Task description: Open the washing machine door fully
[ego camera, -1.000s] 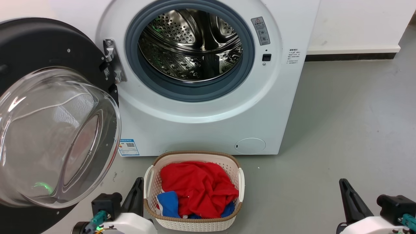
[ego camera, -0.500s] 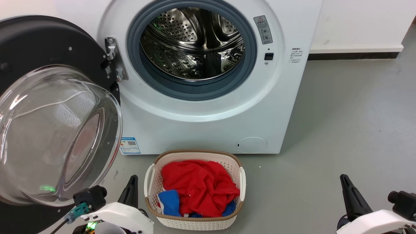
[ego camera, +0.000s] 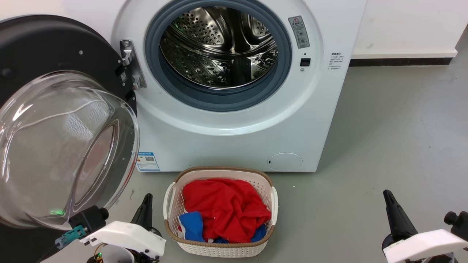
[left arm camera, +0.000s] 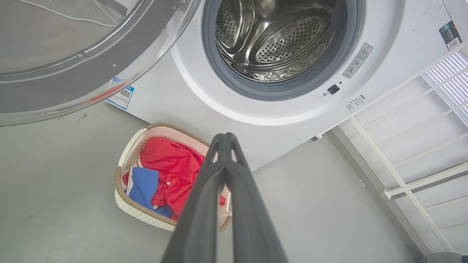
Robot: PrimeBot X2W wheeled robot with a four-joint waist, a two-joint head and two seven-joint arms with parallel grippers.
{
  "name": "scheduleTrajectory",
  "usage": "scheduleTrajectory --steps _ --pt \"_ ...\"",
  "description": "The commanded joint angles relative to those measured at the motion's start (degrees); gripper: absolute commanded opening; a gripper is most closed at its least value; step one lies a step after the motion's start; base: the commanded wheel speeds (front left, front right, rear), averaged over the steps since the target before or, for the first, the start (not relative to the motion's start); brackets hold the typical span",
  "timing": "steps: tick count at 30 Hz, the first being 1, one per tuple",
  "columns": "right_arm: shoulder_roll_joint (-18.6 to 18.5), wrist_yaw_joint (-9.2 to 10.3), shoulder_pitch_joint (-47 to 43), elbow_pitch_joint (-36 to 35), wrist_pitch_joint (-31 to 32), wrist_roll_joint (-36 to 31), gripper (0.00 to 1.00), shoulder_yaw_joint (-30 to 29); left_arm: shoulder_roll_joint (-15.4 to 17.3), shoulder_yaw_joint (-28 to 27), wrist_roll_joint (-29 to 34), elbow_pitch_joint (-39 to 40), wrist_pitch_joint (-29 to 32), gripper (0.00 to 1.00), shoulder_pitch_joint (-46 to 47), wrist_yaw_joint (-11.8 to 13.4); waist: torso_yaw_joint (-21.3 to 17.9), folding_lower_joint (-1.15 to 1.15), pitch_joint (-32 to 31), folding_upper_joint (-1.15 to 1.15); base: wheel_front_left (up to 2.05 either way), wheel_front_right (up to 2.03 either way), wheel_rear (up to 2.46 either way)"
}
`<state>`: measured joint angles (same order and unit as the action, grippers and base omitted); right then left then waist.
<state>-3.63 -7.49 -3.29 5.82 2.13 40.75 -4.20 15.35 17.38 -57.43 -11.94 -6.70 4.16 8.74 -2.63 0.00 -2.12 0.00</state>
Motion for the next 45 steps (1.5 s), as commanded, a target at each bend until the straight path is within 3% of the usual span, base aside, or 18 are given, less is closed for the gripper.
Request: scheduleTrajectory --steps 1,45 --pt "-0.03 0.0 1.81 -0.3 0.11 1.99 0.0 -0.22 -0.18 -1.29 -1.37 0.48 0.33 0.0 1.82 -0.68 0.04 0.0 0.03 0.0 0.0 0.0 0.0" --pt "0.45 -0.01 6.56 4.57 2.61 30.52 0.0 -1.5 -6.94 -14.02 -21.09 -0.88 7.46 0.0 2.16 -9.78 1.27 0.0 1.1 0.0 0.0 0.0 0.0"
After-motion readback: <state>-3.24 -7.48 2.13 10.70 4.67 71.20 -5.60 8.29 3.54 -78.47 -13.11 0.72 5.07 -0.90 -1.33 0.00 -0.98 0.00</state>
